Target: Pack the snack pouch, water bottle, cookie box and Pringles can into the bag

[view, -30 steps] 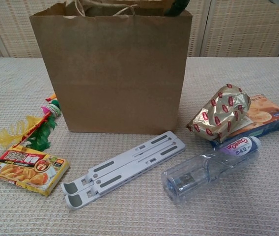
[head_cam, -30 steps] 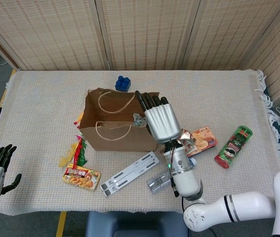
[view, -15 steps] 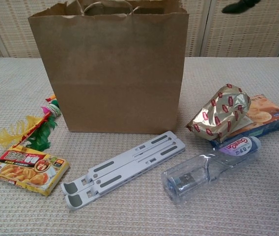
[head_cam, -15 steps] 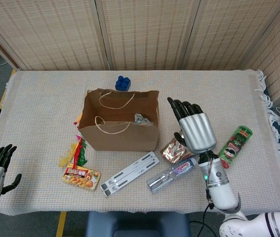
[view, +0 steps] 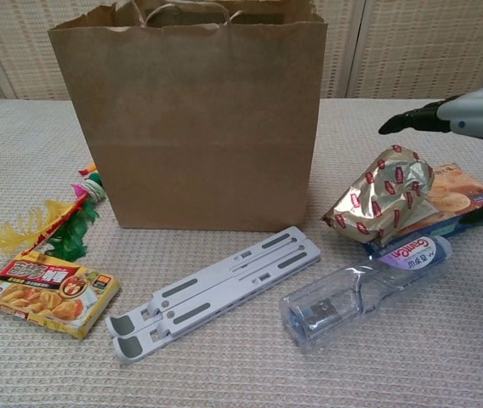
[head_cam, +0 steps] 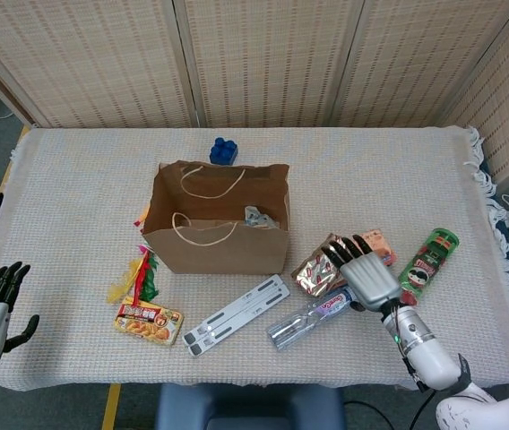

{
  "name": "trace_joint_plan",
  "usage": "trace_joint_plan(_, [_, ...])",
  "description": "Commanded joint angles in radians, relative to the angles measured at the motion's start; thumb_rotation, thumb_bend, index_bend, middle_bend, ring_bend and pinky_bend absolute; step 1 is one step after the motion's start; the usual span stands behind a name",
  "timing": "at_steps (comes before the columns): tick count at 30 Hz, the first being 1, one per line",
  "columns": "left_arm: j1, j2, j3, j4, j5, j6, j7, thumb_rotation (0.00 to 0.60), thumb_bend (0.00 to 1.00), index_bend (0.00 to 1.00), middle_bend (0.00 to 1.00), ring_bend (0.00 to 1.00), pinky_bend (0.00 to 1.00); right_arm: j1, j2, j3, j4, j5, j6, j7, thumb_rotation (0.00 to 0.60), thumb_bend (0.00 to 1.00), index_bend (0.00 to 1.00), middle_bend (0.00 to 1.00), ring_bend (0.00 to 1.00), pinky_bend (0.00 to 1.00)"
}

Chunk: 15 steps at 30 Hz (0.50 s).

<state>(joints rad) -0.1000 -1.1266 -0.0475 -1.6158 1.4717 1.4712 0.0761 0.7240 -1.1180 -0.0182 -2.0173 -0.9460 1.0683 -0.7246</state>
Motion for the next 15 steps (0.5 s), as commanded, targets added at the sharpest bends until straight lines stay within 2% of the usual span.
trace_joint_plan(1, [0.0,0.001,0.0,0.001,0.001,-0.001,-0.005,0.6,0.35,0.0,0.0,0.0,0.0,0.051,-0.056,0.018,0.04,0.088,-0.041,-0.048,0.6,0.02,0.0,0.03,0.0,0.04])
trace_joint_plan(12, [-0.003,0.006,0.003,0.008,0.008,-0.006,-0.028,0.6,0.35,0.0,0.0,0.0,0.0,0.184,-0.201,0.067,0.126,0.368,-0.043,-0.181,0.6,0.02,0.0,0.03,0.0,0.04])
trace_joint_plan(15, [-0.003,0.008,0.004,0.009,0.009,-0.008,-0.033,0.6,0.35,0.0,0.0,0.0,0.0,0.211,-0.233,0.069,0.149,0.429,-0.038,-0.202,0.6,0.08,0.0,0.04,0.01,0.04])
